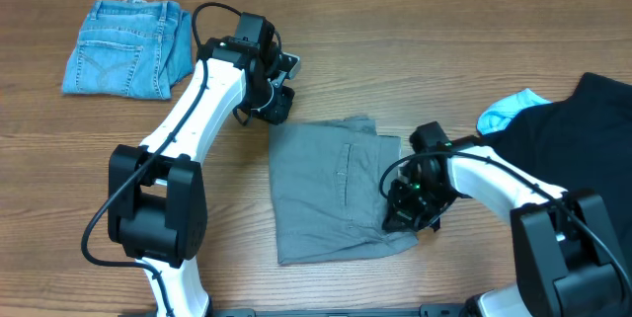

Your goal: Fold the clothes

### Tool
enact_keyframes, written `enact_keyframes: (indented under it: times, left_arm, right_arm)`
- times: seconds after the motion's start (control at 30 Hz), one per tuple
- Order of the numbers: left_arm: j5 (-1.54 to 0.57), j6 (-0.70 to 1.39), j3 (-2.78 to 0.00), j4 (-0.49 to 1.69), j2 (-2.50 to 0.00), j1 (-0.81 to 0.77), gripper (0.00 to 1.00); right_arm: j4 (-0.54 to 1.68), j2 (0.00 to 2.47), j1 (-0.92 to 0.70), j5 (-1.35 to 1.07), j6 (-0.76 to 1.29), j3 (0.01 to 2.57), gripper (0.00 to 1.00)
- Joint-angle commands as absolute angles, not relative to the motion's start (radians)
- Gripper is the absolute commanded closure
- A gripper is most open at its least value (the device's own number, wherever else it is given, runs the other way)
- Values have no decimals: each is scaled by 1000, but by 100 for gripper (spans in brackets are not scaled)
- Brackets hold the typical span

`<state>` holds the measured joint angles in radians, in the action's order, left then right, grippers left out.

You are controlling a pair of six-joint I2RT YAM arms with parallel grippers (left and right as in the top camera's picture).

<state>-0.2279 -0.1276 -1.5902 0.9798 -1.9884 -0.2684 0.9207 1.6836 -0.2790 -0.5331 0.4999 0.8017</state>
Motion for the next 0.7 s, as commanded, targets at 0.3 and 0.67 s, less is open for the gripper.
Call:
enact_keyframes:
  times: [0.3, 0.67]
  left_arm:
    - [-228, -134, -1583, 987, -1991, -274, 46]
    - [-229, -132, -1583, 994, -1991, -275, 37]
  right_arm:
    - [663, 1715, 31, -281, 609, 879, 93]
    - [1027, 1705, 33, -366, 356, 1122, 72]
